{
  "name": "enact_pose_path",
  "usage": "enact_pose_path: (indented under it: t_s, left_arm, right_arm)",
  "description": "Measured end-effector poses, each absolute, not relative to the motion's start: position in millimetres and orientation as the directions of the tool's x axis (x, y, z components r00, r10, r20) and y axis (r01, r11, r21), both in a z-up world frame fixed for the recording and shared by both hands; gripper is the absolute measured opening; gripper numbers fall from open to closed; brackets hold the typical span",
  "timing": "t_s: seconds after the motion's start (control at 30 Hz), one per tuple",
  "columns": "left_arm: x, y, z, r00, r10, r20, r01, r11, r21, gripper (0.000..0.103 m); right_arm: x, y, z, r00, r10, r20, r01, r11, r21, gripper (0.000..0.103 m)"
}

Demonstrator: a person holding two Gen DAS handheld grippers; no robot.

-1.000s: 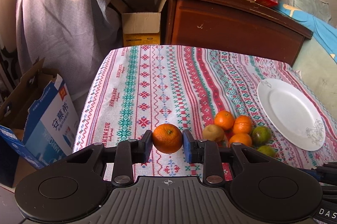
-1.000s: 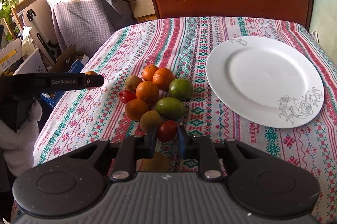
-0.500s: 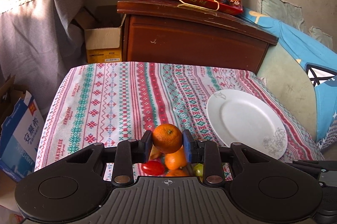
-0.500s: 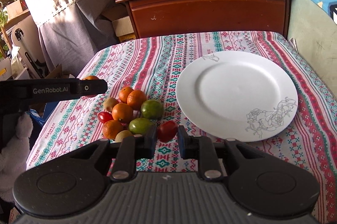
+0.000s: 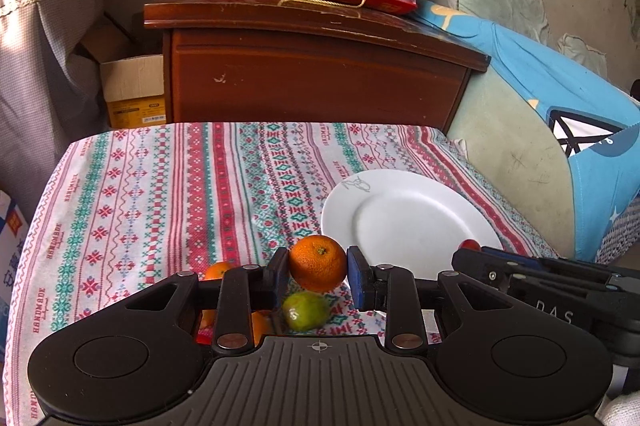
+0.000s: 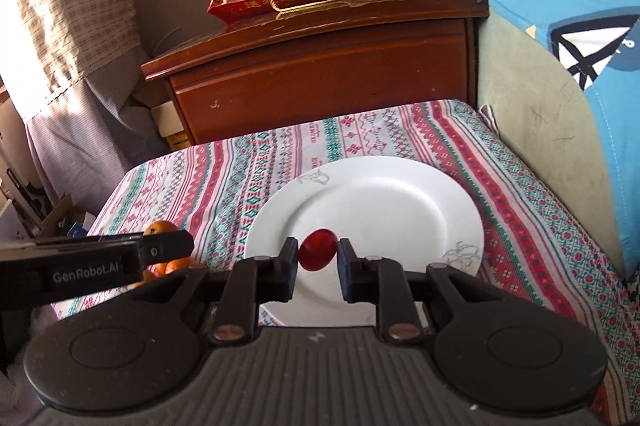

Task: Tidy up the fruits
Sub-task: 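Carry the tangerine over the white plate with the left tool while the right tool grasps a red cherry tomato, then lower the tangerine and cherry tomato onto the plate and open both tools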

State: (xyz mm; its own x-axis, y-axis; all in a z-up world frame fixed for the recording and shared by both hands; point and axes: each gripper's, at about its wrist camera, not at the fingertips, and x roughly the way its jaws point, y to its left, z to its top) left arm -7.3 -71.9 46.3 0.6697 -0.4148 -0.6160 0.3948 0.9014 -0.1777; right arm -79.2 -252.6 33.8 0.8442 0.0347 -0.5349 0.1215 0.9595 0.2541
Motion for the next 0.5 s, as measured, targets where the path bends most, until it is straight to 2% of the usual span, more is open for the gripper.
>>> enact_pose_path:
  t_s: [0.17, 0.5]
  left_arm:
    - [2, -89, 43, 0.656, -0.428, -0.622, 0.416, 0.892, -0.175, 0.028]
    - [17, -124, 28, 0.612, -0.44, -0.657, 0.446, 0.878, -0.173, 0.028]
  right_arm:
    - [-72, -266, 34, 0.851, 0.005, -0.524, 0.155, 0.953, 0.261, 0.021]
    - [-49, -288, 13, 0.825, -0.008, -0.565, 0.236, 0.913, 0.332, 0.021]
